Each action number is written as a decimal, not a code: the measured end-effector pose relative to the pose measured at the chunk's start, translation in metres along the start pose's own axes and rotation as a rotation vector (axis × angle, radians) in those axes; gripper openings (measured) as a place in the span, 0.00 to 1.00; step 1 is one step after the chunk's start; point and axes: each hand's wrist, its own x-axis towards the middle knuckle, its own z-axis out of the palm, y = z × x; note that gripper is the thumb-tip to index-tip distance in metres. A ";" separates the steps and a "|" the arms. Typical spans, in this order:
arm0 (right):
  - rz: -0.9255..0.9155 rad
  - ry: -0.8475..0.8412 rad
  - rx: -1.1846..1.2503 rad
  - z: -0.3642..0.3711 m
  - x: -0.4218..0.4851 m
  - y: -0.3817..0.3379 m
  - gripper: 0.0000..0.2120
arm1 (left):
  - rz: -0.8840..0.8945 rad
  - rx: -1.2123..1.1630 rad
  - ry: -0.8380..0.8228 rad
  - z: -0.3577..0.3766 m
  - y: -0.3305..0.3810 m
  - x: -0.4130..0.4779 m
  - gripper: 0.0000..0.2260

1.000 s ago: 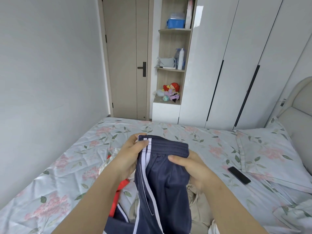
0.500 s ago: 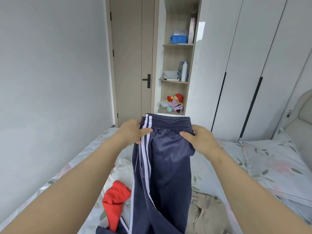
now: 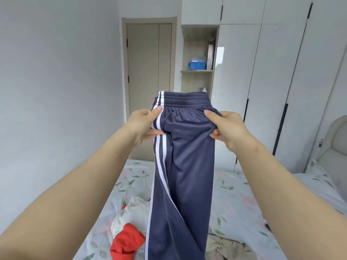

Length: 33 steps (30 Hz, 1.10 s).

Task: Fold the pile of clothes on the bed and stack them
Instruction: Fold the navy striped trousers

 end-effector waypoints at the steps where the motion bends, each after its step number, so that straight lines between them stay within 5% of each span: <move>1: -0.064 0.018 0.034 0.001 0.004 -0.013 0.11 | 0.056 -0.005 0.024 -0.001 0.013 0.004 0.17; 5: -0.356 -0.018 0.195 0.009 0.014 -0.063 0.05 | 0.302 -0.071 0.075 -0.002 0.069 0.009 0.10; 13: -0.382 0.016 0.061 0.006 -0.005 -0.029 0.07 | 0.293 0.017 0.059 0.001 0.048 -0.005 0.07; 19: -0.146 0.053 -0.065 -0.014 -0.019 0.014 0.12 | 0.062 0.123 -0.005 -0.005 -0.011 -0.017 0.10; 28: 0.355 -0.265 -0.442 -0.045 -0.049 0.092 0.04 | -0.259 0.292 -0.087 -0.014 -0.115 -0.048 0.13; 33: 0.633 -0.386 -0.474 -0.051 -0.076 0.150 0.19 | -0.591 0.139 -0.182 0.000 -0.161 -0.080 0.08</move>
